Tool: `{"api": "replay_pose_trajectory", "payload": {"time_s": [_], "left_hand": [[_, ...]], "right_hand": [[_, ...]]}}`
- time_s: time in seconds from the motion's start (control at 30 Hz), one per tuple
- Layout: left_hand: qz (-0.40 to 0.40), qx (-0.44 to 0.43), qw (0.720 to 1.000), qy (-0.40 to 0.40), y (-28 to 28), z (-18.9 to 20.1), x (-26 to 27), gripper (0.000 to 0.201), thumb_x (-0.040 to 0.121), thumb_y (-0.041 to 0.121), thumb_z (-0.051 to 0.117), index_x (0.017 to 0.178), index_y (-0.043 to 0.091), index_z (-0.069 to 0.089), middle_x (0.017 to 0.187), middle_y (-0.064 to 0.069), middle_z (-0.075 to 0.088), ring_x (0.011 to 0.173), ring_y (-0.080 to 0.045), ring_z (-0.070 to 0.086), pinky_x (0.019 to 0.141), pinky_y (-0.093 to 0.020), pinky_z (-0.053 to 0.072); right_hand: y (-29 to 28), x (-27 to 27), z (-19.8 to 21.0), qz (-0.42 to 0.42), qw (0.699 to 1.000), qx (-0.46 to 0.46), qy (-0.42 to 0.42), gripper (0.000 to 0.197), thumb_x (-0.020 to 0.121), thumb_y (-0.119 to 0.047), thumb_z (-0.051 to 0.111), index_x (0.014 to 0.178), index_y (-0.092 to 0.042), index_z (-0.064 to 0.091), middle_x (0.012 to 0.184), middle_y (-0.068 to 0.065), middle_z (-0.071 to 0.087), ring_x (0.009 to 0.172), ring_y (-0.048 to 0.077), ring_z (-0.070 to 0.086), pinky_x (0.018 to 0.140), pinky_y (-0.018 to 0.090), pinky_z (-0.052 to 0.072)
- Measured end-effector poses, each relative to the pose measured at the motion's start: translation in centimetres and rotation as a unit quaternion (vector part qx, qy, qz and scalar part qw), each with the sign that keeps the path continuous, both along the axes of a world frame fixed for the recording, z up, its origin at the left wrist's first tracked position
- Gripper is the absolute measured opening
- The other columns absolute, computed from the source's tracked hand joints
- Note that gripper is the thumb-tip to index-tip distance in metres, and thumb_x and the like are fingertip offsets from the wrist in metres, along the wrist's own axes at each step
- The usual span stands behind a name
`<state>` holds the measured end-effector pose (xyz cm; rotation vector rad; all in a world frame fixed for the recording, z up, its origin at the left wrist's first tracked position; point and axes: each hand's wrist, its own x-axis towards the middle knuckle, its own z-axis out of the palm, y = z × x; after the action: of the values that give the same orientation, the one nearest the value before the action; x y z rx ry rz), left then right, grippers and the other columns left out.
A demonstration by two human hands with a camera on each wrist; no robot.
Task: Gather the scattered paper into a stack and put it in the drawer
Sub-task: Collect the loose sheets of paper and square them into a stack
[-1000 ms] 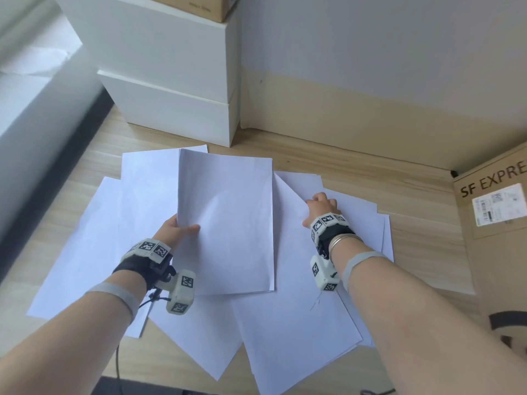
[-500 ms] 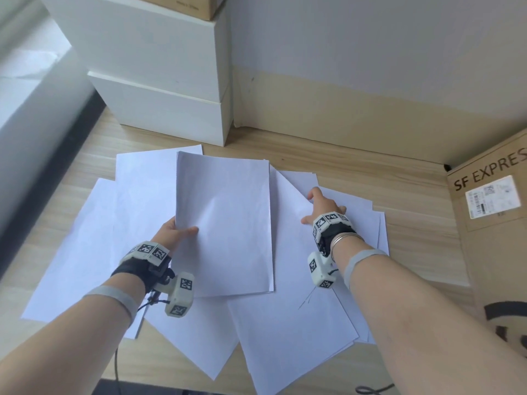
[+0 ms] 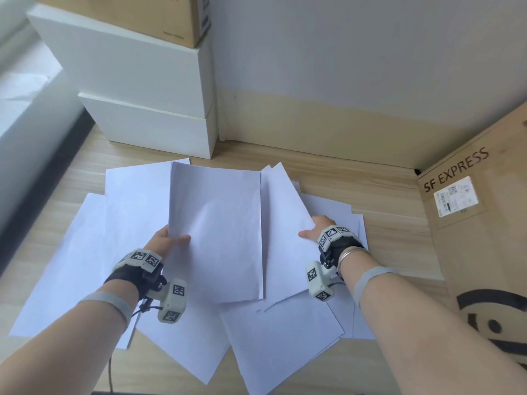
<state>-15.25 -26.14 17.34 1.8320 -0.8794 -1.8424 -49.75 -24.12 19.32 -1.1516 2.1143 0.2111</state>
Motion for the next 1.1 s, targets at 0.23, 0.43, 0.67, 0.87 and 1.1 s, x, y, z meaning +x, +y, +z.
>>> {"api": "replay_pose_trajectory", "payload": {"time_s": [0.23, 0.43, 0.67, 0.87, 1.1], "left_hand": [[-0.011, -0.004, 1.0, -0.005, 1.0, 0.1, -0.2, 0.027, 0.088, 0.0, 0.057, 0.112, 0.01, 0.055, 0.091, -0.013, 0.061, 0.096, -0.034, 0.055, 0.095, -0.056, 0.042], [-0.014, -0.002, 1.0, -0.002, 2.3, -1.0, -0.9, 0.026, 0.089, 0.001, 0.056, 0.113, 0.01, 0.053, 0.09, -0.012, 0.06, 0.096, -0.033, 0.054, 0.095, -0.055, 0.042], [-0.011, -0.001, 1.0, 0.004, 3.8, -2.2, -1.6, 0.021, 0.09, 0.002, 0.055, 0.109, 0.011, 0.053, 0.09, -0.011, 0.059, 0.083, -0.029, 0.057, 0.091, -0.051, 0.044], [-0.011, -0.007, 1.0, -0.012, 4.2, -2.2, -1.5, 0.026, 0.088, 0.003, 0.057, 0.112, 0.013, 0.054, 0.087, -0.009, 0.06, 0.095, -0.032, 0.055, 0.098, -0.056, 0.042], [-0.004, -0.009, 1.0, -0.002, 4.5, -1.9, -1.3, 0.03, 0.088, 0.001, 0.057, 0.116, 0.011, 0.054, 0.089, -0.01, 0.06, 0.096, -0.033, 0.055, 0.099, -0.057, 0.041]], "right_hand": [[4.3, 1.6, -1.2, 0.004, 1.0, 0.012, 0.005, 0.05, 0.084, -0.028, 0.064, 0.127, -0.008, 0.049, 0.128, 0.009, 0.057, 0.118, 0.028, 0.055, 0.094, 0.031, 0.045], [6.8, 3.7, -1.8, 0.006, 0.999, -0.038, 0.029, 0.07, 0.074, -0.025, 0.074, 0.13, -0.009, 0.036, 0.134, 0.011, 0.041, 0.122, 0.032, 0.046, 0.095, 0.036, 0.042], [9.2, 5.7, -3.0, 0.058, 0.995, -0.05, 0.067, 0.062, 0.075, -0.016, 0.073, 0.124, -0.009, 0.036, 0.128, 0.009, 0.042, 0.112, 0.033, 0.047, 0.09, 0.031, 0.041], [9.5, 5.3, -2.7, 0.008, 0.999, -0.051, -0.002, 0.051, 0.079, -0.01, 0.07, 0.115, -0.009, 0.034, 0.126, 0.013, 0.046, 0.107, 0.033, 0.058, 0.074, 0.032, 0.044], [9.9, 2.9, -2.8, -0.1, 0.988, -0.102, -0.067, 0.041, 0.087, -0.012, 0.059, 0.126, -0.011, 0.047, 0.115, 0.013, 0.063, 0.107, 0.03, 0.06, 0.088, 0.031, 0.048]]}}
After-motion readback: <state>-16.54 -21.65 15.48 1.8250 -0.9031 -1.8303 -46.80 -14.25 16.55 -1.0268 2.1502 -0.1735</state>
